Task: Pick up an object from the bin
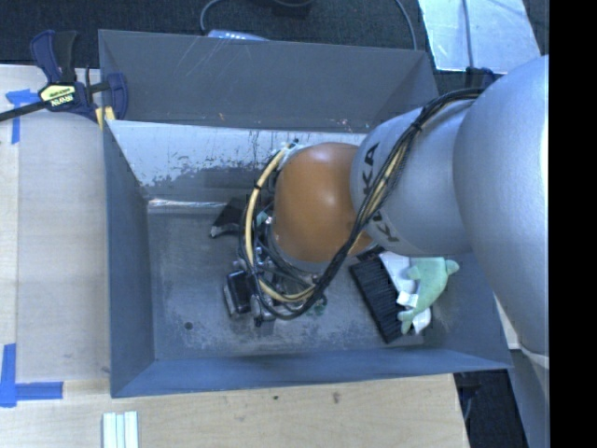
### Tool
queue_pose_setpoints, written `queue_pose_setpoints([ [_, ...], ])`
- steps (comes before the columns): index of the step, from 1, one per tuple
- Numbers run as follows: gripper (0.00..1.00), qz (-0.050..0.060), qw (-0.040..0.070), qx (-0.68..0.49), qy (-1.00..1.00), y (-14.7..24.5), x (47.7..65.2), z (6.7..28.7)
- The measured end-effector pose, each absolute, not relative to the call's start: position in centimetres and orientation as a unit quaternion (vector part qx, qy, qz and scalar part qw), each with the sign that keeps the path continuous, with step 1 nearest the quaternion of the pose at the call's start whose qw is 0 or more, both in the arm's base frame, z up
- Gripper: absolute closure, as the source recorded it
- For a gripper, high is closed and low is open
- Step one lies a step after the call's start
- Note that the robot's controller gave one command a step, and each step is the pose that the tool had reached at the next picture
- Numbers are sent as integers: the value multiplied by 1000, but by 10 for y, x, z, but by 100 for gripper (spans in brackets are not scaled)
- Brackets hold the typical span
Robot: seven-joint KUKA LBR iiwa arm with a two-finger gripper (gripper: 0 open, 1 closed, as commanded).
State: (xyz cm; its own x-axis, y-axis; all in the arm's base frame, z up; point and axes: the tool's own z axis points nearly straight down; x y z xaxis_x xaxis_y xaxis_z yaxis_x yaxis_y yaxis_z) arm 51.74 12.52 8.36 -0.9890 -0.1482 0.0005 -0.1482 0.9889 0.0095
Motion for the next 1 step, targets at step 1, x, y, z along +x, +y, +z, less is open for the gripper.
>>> queue_pose_setpoints([
  [1,100,-5,1,74,-997,125,517,84],
])
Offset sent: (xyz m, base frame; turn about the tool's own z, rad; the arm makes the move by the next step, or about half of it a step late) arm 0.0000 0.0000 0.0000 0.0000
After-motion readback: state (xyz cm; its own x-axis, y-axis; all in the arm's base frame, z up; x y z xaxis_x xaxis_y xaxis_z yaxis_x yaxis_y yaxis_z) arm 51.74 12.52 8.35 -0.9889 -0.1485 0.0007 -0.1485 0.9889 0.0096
